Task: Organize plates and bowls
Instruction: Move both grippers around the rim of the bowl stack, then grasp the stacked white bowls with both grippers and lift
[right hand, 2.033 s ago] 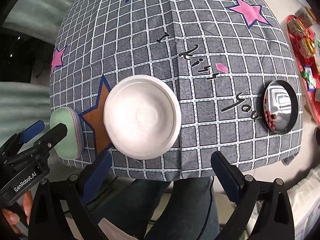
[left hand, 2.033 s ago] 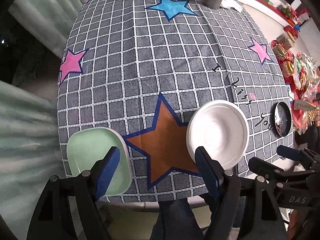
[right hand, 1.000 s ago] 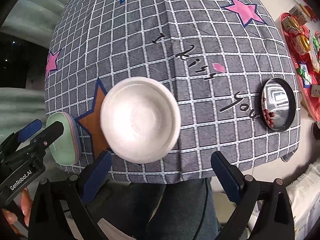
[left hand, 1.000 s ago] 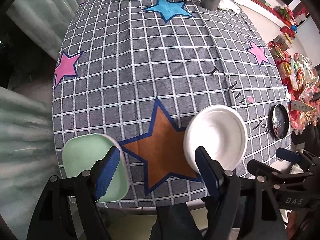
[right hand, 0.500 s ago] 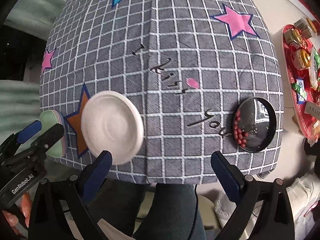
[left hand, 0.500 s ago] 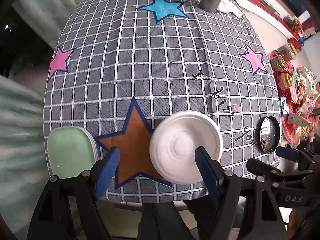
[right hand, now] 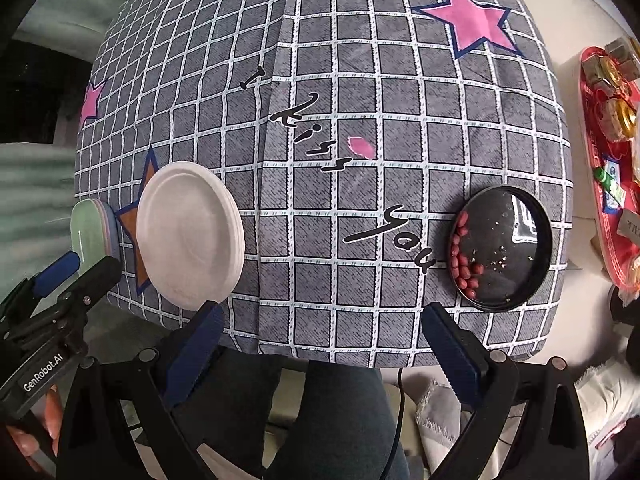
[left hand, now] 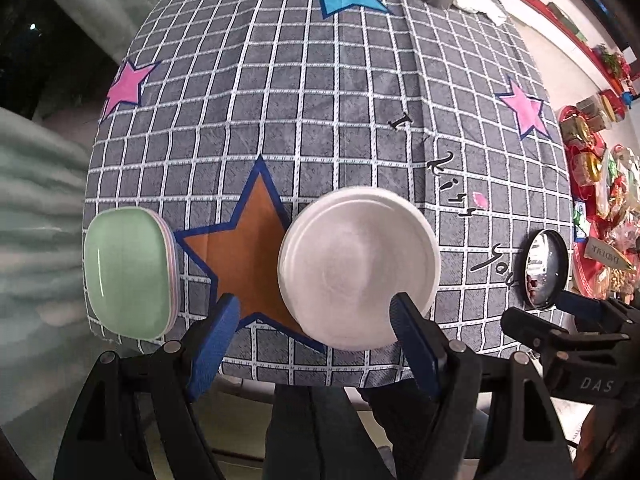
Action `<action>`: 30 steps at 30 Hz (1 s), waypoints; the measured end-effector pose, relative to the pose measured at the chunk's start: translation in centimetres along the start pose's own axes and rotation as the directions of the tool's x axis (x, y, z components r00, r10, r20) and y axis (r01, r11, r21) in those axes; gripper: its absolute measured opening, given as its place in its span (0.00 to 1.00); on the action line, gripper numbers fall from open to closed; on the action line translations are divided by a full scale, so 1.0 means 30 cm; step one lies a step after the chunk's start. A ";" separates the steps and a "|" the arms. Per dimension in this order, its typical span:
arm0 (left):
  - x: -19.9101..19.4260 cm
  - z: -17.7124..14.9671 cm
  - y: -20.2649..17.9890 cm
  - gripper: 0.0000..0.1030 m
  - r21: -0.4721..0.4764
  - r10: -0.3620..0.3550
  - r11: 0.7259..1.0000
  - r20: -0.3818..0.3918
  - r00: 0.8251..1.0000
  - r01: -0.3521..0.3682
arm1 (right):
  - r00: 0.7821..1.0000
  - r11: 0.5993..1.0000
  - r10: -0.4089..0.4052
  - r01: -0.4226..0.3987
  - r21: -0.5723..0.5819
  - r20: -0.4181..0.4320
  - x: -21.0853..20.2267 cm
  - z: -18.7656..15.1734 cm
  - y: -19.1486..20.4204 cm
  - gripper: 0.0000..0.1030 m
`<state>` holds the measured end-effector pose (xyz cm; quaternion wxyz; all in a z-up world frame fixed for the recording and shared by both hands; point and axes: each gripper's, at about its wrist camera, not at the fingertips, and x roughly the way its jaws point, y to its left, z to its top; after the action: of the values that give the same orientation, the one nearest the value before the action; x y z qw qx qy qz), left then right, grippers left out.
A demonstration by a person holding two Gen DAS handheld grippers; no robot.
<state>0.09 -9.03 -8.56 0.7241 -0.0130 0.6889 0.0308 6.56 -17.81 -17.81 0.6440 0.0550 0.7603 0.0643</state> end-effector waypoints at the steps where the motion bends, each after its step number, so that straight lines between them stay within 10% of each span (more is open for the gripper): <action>1: 0.009 0.000 -0.002 0.78 -0.002 0.007 1.000 -0.008 1.000 -0.007 | 1.000 1.000 0.001 -0.001 -0.001 -0.004 0.004 0.000 -0.001 0.97; 30: 0.289 0.070 0.077 0.78 0.058 0.065 0.996 -0.042 0.997 -0.062 | 0.999 0.998 0.043 -0.044 -0.044 -0.021 0.265 0.119 0.128 0.97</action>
<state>2.45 -6.35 -17.05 0.7076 0.0286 0.7053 0.0340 8.79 -12.61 -25.48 0.6358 0.0565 0.7638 0.0960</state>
